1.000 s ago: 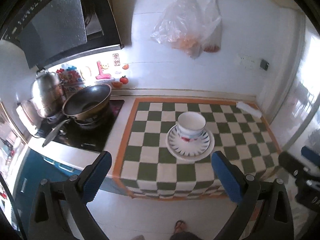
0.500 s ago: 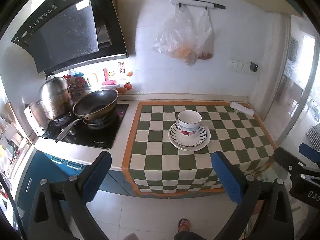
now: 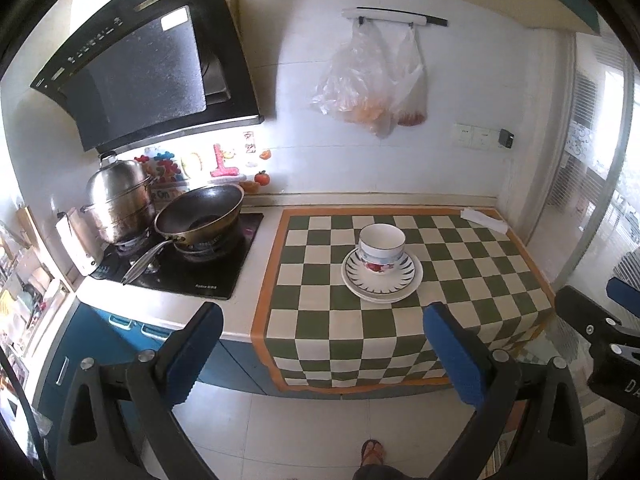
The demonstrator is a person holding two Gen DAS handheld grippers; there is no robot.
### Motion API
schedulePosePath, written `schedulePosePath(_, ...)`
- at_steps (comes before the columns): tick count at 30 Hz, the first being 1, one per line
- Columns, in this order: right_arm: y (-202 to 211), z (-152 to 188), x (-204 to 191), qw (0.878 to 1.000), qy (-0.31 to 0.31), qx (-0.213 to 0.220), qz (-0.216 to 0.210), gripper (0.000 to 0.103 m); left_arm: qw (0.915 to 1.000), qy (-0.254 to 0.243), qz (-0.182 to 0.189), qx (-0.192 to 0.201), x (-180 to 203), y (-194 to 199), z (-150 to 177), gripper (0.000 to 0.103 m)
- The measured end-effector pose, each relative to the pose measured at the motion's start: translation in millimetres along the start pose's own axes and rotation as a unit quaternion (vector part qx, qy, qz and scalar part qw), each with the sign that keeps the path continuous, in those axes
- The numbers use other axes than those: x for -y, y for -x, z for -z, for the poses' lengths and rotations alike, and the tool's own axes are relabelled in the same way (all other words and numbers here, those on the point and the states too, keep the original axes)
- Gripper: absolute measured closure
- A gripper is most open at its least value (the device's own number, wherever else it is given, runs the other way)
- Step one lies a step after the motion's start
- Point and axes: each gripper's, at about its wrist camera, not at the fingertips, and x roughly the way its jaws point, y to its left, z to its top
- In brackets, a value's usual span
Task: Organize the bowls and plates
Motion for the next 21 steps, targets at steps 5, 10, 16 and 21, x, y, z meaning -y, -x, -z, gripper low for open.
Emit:
schedulePosePath(5,-0.4,-2.7,1.5,1.0,0.001,0.001,0.001,0.0,1.0,0.0,-0.004,-0.003,-4.1,-3.9,-0.9,0.0)
schedulePosePath(10,0.1,-3.5,1.2,1.0,0.004,0.004,0.005,0.0,1.0,0.0,-0.006,-0.004,-5.5,-6.3,-1.4,0.0)
schedulePosePath(16,-0.2,-4.1,1.0,1.0,0.002,0.005,0.007,0.0,1.0,-0.002,-0.005,-0.004,-6.5,-7.3,-2.1,0.0)
schedulePosePath(21,-1.6,-5.2,1.3,1.0,0.006,0.003,0.008,0.0,1.0,-0.001,-0.004,-0.005,-6.4,-6.9,-1.6,0.0)
